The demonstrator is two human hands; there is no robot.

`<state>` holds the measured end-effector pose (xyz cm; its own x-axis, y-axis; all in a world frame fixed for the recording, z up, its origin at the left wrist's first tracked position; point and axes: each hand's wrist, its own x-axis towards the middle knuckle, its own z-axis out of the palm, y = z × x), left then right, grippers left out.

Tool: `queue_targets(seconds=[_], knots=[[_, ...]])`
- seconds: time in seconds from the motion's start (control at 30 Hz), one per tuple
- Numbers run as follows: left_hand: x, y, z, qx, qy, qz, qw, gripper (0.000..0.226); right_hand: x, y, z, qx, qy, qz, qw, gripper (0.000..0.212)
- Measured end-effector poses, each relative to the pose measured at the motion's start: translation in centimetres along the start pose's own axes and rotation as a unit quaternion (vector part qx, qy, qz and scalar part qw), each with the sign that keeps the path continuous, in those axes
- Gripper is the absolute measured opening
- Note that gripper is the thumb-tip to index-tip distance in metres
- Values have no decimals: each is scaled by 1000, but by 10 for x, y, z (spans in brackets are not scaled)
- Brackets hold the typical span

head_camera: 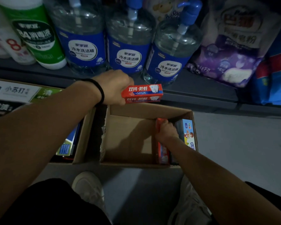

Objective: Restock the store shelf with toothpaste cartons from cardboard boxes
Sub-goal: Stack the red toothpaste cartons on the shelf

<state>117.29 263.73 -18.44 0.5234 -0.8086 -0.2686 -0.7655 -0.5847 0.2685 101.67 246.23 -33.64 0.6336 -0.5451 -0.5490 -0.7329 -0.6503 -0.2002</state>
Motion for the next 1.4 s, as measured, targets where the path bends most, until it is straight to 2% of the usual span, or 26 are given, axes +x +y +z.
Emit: queue_targets(seconds=[0.23,0.6,0.87,1.1,1.27,1.4], knots=[[1,-11,8,-12,-11,9,1000,48,14,-1,8,-25,3,9,1000,61],[1,-18,19,-13,-12,0,1000,48,8,10,20,-34,-10,-20,999,82],[4,-16,21,-14,-22,0,1000,50,7,7,29,-32,-6,8,999,73],[0,-7,9,-10,-23,-7,1000,49,-8,6,14,-4,12,-46,999,65],[-13,13,-15,7,-12,-13,1000,50,-32,4,-20,16,20,-89,996,65],[-31,34,-39,36,13,-18,999,44,-56,0,-58,-15,31,-142,989,66]])
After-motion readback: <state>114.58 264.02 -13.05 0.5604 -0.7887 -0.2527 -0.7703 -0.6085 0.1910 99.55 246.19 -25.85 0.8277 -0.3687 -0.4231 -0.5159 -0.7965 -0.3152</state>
